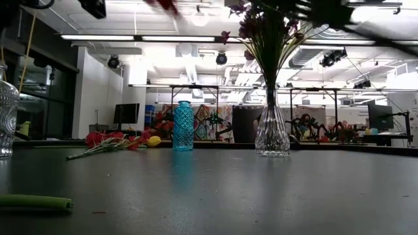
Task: Sort flowers into vase by color
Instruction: Put the right red flowers into the blue vase
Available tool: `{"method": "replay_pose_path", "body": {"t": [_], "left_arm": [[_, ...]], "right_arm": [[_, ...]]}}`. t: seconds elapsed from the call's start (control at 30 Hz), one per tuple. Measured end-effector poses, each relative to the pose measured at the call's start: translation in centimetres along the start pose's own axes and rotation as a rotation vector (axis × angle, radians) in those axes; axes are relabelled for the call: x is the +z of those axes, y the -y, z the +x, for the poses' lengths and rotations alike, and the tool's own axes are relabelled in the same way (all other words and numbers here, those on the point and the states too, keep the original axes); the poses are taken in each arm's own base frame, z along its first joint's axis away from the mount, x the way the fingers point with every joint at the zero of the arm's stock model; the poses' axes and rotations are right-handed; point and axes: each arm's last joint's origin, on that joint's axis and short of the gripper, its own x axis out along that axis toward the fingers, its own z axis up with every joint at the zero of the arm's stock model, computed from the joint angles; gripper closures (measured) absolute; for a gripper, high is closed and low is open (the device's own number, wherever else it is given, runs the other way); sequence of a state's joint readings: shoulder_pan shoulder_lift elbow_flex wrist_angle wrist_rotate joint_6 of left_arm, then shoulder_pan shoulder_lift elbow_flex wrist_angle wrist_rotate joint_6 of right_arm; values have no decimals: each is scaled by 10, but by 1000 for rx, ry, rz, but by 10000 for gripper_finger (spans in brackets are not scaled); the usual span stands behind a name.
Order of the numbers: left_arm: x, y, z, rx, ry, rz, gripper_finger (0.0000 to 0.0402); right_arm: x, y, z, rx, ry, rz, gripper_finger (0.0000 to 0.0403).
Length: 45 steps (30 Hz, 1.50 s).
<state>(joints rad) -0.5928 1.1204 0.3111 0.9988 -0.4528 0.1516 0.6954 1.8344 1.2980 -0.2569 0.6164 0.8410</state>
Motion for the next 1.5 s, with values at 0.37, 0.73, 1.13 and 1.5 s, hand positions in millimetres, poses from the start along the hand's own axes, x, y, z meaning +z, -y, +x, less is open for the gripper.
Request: {"method": "replay_pose_path", "body": {"t": [0.37, 0.73, 1.13, 1.5], "left_arm": [[29, 16, -19, -234, 191, -4, 225], [26, 20, -21, -188, 147, 77, 225], [10, 14, -19, 36, -48, 204, 225], [-32, -16, 4, 232, -270, 129, 225]], "right_arm": [[94, 33, 49, 17, 508, -373, 402], [176, 100, 52, -3, 957, -597, 403], [176, 96, 44, -17, 919, -684, 403], [184, 68, -45, -196, 852, -740, 403]]}}
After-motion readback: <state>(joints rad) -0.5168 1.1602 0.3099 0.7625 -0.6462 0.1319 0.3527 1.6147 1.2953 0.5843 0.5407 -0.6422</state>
